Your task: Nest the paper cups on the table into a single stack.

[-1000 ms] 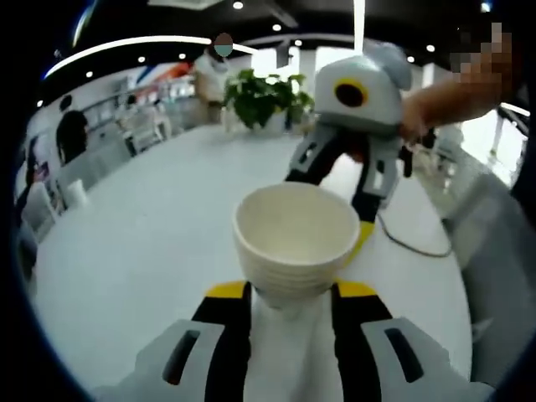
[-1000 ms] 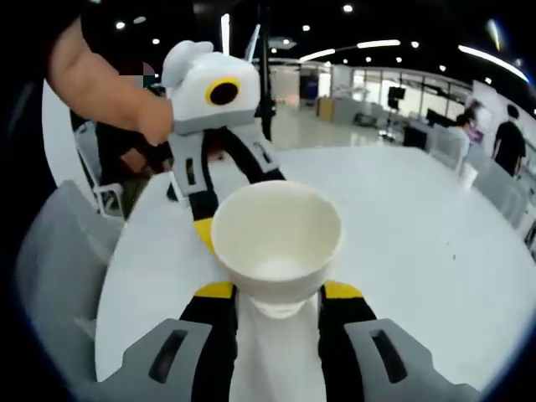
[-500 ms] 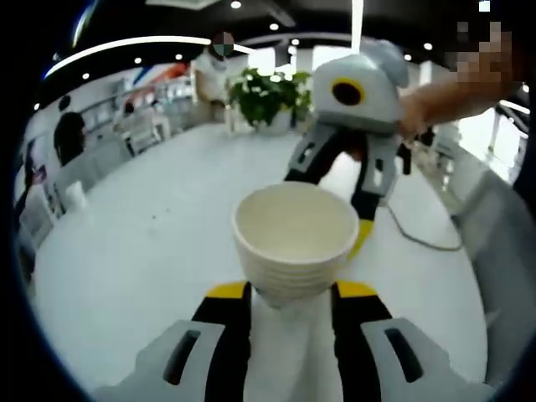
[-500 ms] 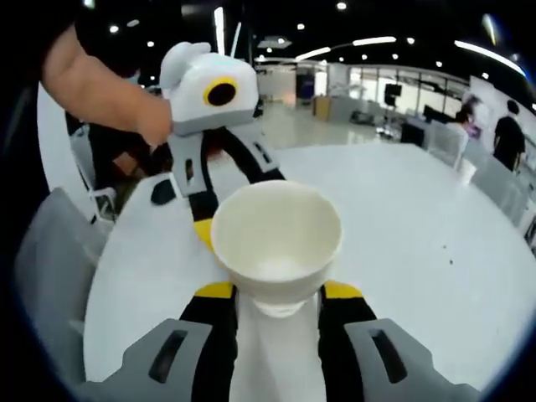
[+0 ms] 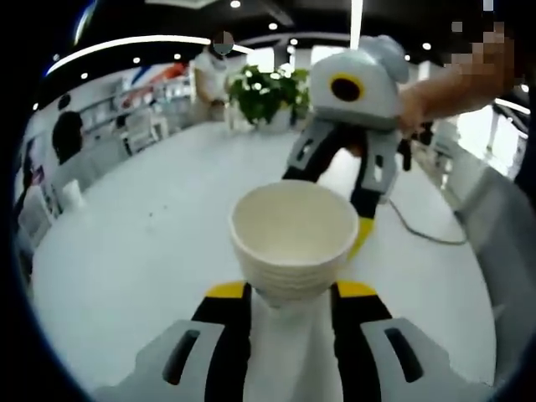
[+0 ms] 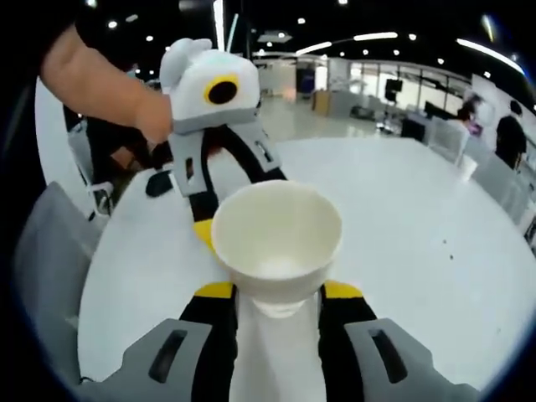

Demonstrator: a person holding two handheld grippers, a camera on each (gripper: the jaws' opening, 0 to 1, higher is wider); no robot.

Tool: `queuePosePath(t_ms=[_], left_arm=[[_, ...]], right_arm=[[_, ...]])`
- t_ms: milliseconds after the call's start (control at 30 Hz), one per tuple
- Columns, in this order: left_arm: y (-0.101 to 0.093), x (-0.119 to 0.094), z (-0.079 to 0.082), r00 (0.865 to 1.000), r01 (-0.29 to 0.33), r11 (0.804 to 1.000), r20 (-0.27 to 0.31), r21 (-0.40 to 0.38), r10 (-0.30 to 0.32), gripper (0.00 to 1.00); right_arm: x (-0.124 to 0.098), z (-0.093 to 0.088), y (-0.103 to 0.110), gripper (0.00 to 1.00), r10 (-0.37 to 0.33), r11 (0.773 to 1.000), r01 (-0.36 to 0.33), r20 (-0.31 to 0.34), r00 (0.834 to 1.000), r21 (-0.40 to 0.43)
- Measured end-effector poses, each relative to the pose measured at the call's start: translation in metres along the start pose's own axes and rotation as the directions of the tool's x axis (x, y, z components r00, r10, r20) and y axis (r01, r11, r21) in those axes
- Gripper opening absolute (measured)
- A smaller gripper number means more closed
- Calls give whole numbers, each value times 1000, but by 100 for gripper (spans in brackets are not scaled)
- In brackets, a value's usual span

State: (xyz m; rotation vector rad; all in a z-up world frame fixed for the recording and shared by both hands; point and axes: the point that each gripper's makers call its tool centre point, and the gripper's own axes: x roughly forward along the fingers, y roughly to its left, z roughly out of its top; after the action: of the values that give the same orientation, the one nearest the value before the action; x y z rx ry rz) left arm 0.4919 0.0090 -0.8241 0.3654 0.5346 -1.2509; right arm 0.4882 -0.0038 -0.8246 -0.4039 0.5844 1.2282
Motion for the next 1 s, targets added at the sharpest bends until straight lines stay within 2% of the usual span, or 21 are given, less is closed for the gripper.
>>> queuePosePath(t_ms=[200, 333, 400, 433, 533, 600, 633, 667, 733, 833, 1000], left_arm=[[0, 0, 0, 1000, 4, 1000, 18, -13, -4, 35], [-1, -1, -1, 1000, 8, 1000, 8, -29, -8, 36], [3, -2, -1, 1000, -16, 999, 6, -42, 17, 42], [7, -3, -2, 999, -41, 998, 8, -52, 41, 48], [14, -4, -1, 996, -82, 992, 15, -93, 84, 70], [19, -7, -3, 993, -116, 987, 5, -115, 117, 87], [21, -8, -6, 991, -130, 981, -6, -142, 130, 92], [23, -9, -5, 991, -135, 980, 0, -144, 136, 94], [24, -13, -8, 989, -149, 976, -14, -160, 149, 98], [23, -19, -7, 987, -157, 975, -2, -155, 158, 98], [25, -30, -1, 981, -185, 970, 24, -158, 191, 98]], right_arm=[[0, 0, 0, 34, -3, 1000, 3, 0, 1000, -6], [1, -1, 1, 34, -2, 1000, 2, -21, 1000, -7], [-1, -9, 1, 33, -3, 999, 1, -73, 997, -35], [0, -6, 2, 34, -4, 999, 2, -54, 999, -39], [-2, -6, -1, 45, -23, 999, 22, -47, 999, -29], [-5, -6, -8, 59, -61, 998, 61, -41, 997, -6], [-7, -6, -12, 66, -79, 997, 79, -36, 996, 1], [-10, -4, -16, 74, -103, 995, 103, -27, 994, 19], [-14, -4, -20, 83, -129, 989, 129, -17, 992, 67], [-22, -2, -26, 95, -164, 983, 163, 4, 986, 89], [-36, 1, -24, 100, -197, 974, 192, 36, 980, 122]])
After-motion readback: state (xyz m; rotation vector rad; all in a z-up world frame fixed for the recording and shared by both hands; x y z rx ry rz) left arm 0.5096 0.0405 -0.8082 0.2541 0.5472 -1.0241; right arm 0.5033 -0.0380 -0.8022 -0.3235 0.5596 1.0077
